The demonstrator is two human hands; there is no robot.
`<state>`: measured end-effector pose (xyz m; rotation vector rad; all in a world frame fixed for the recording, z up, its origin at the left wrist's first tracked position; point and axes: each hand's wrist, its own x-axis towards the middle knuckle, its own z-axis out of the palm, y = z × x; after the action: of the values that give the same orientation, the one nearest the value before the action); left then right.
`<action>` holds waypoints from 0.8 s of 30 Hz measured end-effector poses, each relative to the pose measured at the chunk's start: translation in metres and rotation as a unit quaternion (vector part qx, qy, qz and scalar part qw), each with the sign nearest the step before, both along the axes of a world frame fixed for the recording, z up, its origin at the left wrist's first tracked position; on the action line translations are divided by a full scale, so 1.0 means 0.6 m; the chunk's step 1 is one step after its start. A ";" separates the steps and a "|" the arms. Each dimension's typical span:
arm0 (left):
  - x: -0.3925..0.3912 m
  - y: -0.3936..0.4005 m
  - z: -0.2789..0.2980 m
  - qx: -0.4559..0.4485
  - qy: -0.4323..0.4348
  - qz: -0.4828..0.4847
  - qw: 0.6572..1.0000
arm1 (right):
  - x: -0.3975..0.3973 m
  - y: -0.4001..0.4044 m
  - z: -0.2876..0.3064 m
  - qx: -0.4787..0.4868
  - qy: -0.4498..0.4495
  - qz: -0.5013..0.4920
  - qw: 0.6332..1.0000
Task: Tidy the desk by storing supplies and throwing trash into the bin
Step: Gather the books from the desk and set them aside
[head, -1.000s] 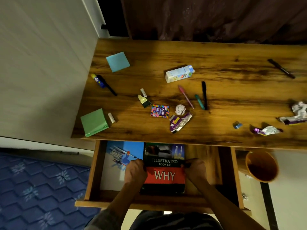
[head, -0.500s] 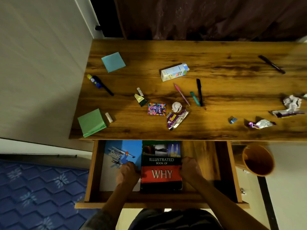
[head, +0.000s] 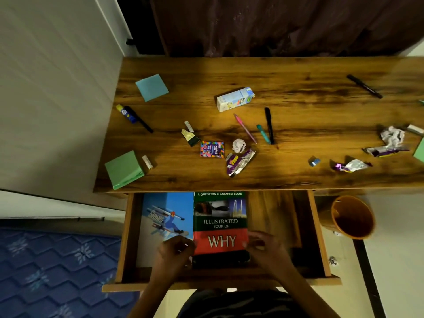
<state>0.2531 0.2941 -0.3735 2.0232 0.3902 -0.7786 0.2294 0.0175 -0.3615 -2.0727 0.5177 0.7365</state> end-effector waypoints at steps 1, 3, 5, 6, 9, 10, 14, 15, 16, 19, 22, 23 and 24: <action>-0.016 0.006 0.018 -0.038 0.028 0.067 0.997 | -0.018 -0.007 0.020 0.020 0.001 -0.043 0.999; -0.041 0.019 0.044 -0.102 0.078 0.225 0.966 | -0.056 -0.026 0.049 0.052 0.021 -0.120 0.991; -0.067 0.039 0.049 -0.156 0.155 0.383 0.897 | -0.095 -0.052 0.068 0.085 0.047 -0.240 0.966; -0.075 0.048 0.054 -0.189 0.197 0.434 0.859 | -0.115 -0.065 0.073 0.095 0.047 -0.293 0.950; -0.089 0.067 0.059 -0.253 0.269 0.514 0.774 | -0.148 -0.093 0.082 0.139 0.061 -0.456 0.877; -0.087 0.066 0.072 -0.269 0.290 0.528 0.752 | -0.152 -0.097 0.087 0.174 0.082 -0.509 0.839; -0.084 0.056 0.095 -0.296 0.260 0.537 0.745 | -0.145 -0.094 0.116 0.259 0.104 -0.524 0.805; -0.085 0.057 0.100 -0.303 0.252 0.539 0.744 | -0.138 -0.096 0.115 0.258 0.098 -0.539 0.796; -0.084 0.059 0.102 -0.304 0.249 0.551 0.736 | -0.133 -0.094 0.115 0.249 0.094 -0.551 0.791; -0.067 0.058 0.112 -0.293 0.279 0.603 0.688 | -0.124 -0.094 0.120 0.299 0.069 -0.537 0.786; -0.053 0.065 0.126 -0.300 0.244 0.613 0.689 | -0.116 -0.096 0.123 0.356 0.106 -0.579 0.725; -0.050 0.060 0.133 -0.312 0.201 0.611 0.699 | -0.123 -0.092 0.119 0.335 0.086 -0.581 0.736; -0.041 0.057 0.140 -0.314 0.164 0.597 0.719 | -0.128 -0.093 0.113 0.323 0.096 -0.592 0.732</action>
<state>0.2287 0.3283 -0.2893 0.6596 1.2654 -0.3067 0.1527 -0.0382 -0.2936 -0.6986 1.2933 0.2402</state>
